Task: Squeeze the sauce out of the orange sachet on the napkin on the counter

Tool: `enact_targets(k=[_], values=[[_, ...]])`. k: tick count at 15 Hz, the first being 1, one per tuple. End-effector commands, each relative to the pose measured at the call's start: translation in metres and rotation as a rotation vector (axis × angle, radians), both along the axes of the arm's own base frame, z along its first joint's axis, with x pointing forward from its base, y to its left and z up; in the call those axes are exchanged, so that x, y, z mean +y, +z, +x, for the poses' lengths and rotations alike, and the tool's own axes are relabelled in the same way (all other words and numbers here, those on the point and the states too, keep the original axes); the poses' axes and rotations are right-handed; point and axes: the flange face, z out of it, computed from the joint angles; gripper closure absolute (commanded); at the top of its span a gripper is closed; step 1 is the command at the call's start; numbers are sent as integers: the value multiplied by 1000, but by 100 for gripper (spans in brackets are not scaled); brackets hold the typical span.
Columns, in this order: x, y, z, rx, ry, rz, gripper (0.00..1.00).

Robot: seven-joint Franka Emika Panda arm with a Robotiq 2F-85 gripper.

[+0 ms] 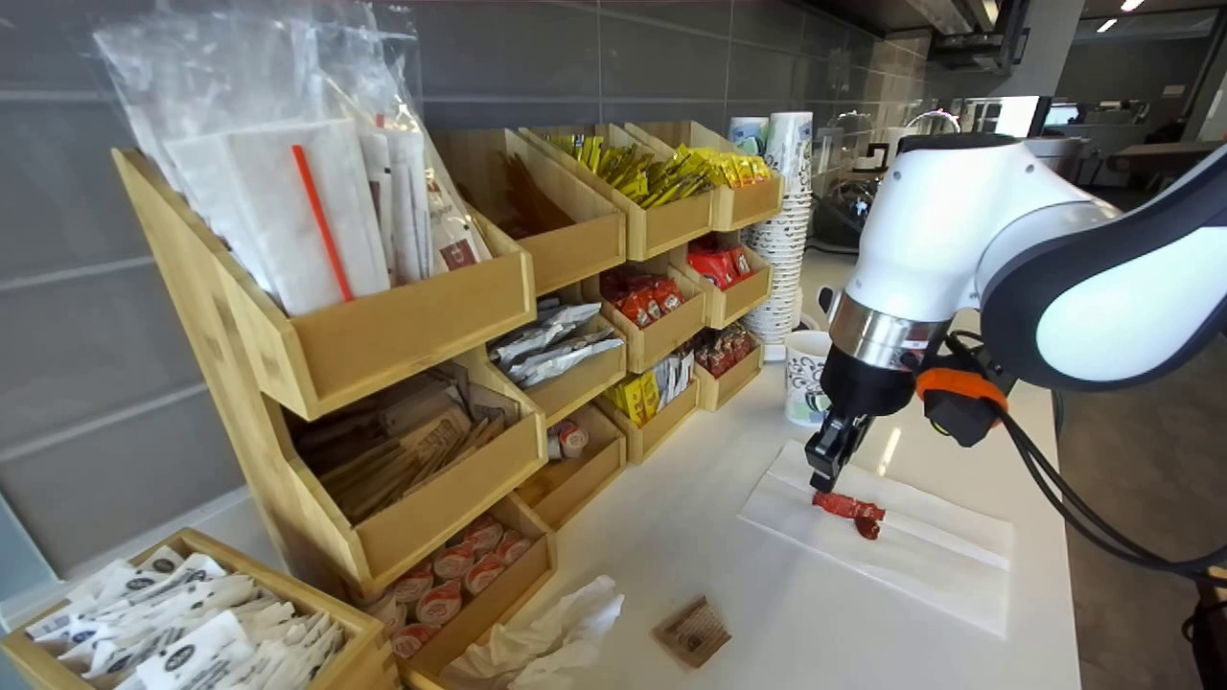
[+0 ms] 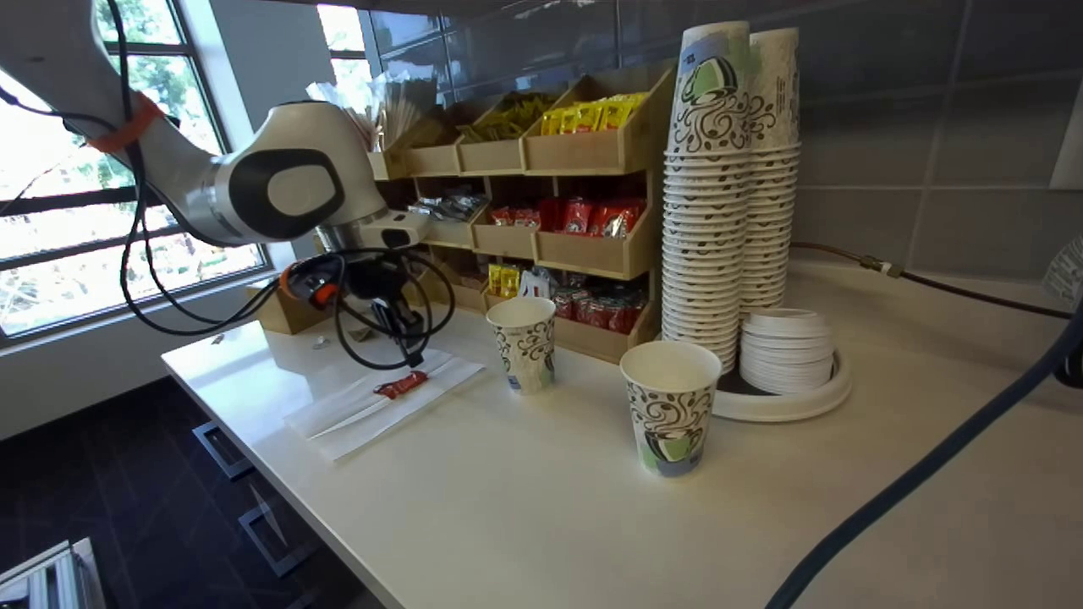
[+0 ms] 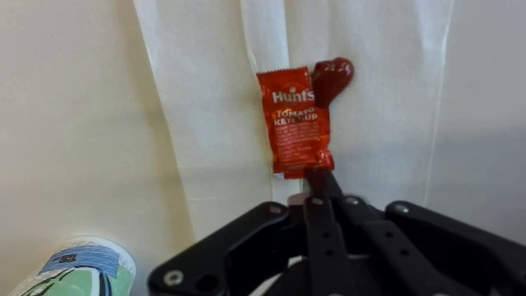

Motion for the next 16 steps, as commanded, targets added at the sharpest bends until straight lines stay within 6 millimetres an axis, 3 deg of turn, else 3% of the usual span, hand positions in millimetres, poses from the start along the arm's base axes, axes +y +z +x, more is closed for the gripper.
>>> enact_targets(k=[1,5,10,16], values=[[7,8,3,-10,-14,-16,67],[8,18,3,-16,-14,-26,38],[-7,41,-6,-3,-8,-38,4],[-25,75,-20,33,29,-31,0]])
